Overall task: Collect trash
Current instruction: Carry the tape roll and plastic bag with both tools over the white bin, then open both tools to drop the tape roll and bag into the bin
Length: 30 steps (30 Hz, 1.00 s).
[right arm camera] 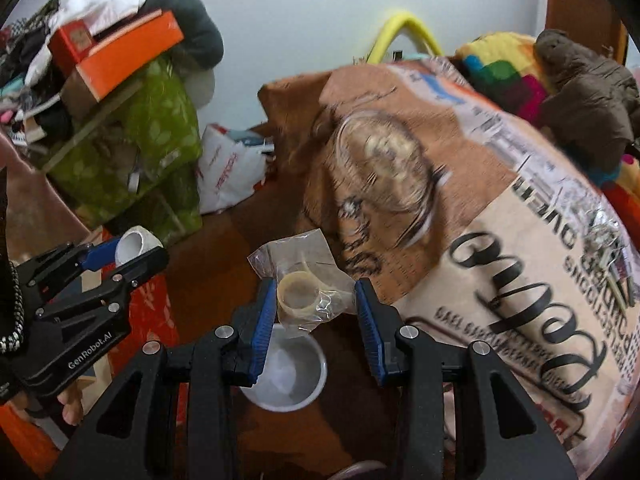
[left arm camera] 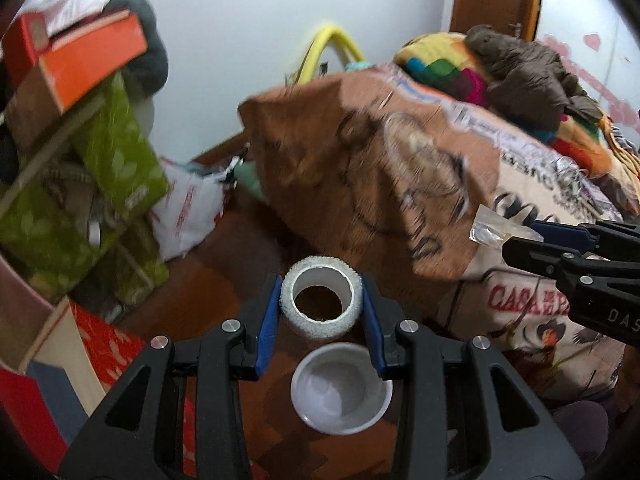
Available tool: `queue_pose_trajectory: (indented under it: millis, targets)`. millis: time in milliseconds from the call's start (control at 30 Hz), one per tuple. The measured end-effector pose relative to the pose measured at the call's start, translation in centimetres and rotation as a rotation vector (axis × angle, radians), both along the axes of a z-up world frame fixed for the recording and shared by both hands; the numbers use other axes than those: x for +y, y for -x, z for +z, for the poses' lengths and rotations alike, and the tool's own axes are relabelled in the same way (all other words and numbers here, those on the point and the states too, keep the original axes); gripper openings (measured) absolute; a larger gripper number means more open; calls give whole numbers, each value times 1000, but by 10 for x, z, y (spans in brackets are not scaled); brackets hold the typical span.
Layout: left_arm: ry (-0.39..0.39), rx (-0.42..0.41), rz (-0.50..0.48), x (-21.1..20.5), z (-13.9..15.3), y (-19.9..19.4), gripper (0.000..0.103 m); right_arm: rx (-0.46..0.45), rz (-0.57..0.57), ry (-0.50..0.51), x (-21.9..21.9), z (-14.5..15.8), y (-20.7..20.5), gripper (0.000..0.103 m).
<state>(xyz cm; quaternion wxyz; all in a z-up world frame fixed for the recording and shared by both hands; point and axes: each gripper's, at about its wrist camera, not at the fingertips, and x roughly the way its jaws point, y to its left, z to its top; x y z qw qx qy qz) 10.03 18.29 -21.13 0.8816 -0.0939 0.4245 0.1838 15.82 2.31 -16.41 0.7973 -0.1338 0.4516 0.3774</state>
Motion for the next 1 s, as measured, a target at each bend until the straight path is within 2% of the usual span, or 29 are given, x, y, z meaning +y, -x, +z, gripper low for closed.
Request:
queue_pose_trajectory:
  millis: [200, 533, 1000]
  targets:
    - [62, 73, 28, 10, -45, 3, 38, 68, 5, 49, 17, -35, 4, 37]
    - [122, 183, 31, 13, -109, -4, 38, 147, 34, 147, 37, -99, 8, 37]
    - [237, 291, 59, 17, -176, -5, 38, 297, 73, 230, 40, -163, 10, 37]
